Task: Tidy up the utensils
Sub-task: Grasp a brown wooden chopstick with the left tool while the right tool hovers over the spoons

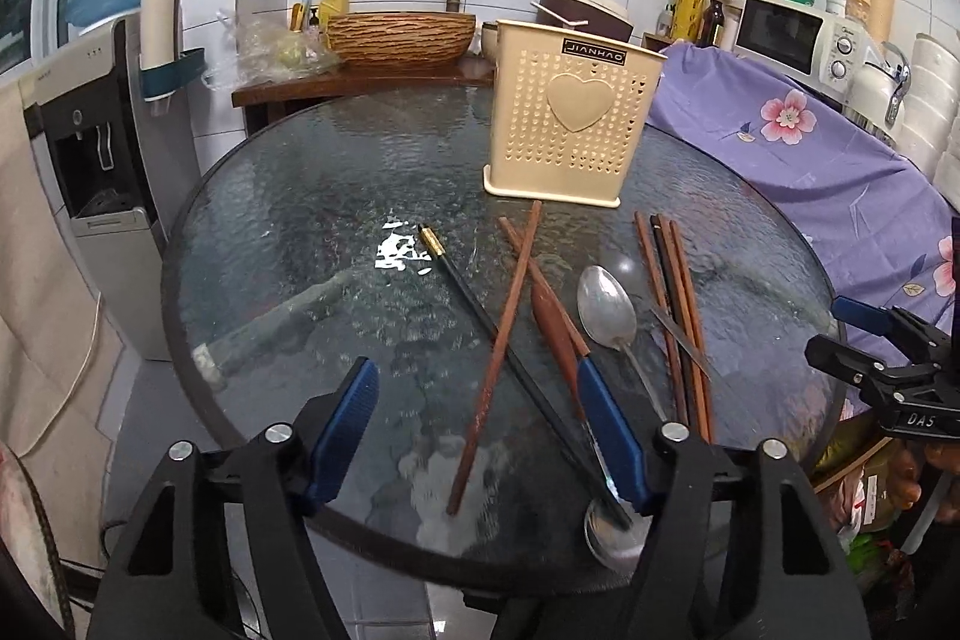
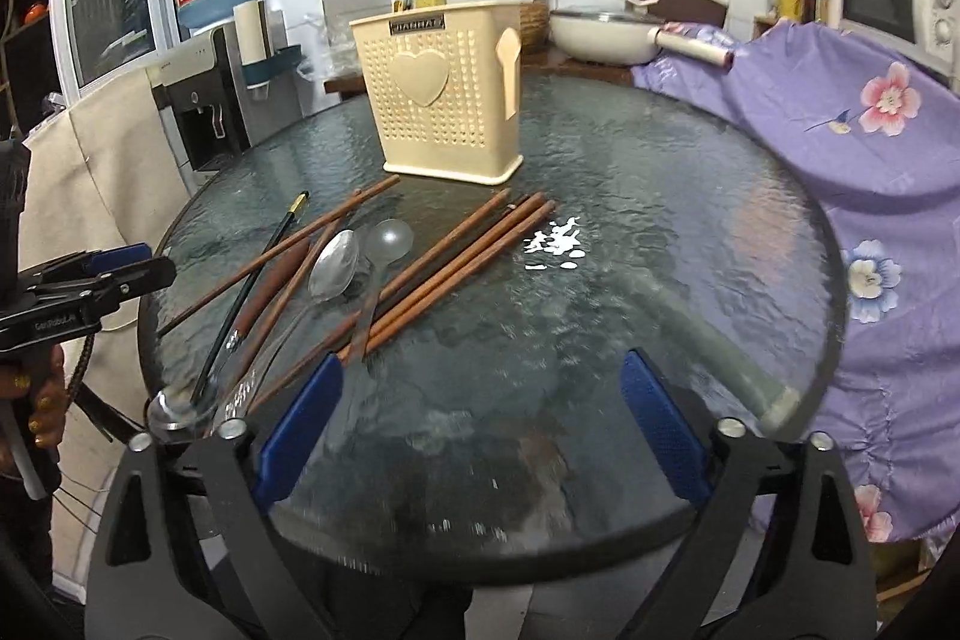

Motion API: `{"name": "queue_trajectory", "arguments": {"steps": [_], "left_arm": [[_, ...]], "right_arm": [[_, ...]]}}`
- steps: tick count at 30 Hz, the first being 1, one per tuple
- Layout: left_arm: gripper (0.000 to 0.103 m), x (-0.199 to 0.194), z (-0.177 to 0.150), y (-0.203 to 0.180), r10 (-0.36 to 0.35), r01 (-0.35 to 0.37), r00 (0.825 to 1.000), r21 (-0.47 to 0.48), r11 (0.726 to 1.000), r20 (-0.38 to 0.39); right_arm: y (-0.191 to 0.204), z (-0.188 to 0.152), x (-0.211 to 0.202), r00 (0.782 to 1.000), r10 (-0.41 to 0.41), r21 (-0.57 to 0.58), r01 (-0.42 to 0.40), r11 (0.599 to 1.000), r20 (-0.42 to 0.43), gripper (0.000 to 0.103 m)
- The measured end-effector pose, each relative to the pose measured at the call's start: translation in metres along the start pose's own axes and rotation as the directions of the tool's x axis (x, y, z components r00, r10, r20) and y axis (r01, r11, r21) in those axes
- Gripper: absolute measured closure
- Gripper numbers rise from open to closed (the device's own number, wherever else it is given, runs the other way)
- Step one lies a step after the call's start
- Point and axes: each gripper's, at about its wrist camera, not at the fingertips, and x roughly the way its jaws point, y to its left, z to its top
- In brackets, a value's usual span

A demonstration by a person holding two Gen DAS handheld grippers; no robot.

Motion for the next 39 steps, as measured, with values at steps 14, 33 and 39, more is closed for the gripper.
{"name": "queue_trajectory", "arguments": {"steps": [14,33,39], "left_arm": [[0.059,0.042,0.028,-0.004,-0.052,0.060,0.993,0.075,0.995,-0.104],[0.068,0.088,0.071,-0.034,-0.046,0.088,0.976,0.198,0.976,-0.211],[0.070,0.121,0.092,-0.053,0.002,0.072,0.968,0.287,0.955,-0.250]], "right_arm": [[0.044,0.047,0.069,0.973,0.159,-0.253,-0.198,0.947,-0.165,0.036],[0.037,0.048,0.080,0.960,0.186,-0.202,-0.229,0.952,-0.211,0.039],[0.033,0.050,0.079,0.961,0.187,-0.196,-0.228,0.954,-0.204,0.039]]}}
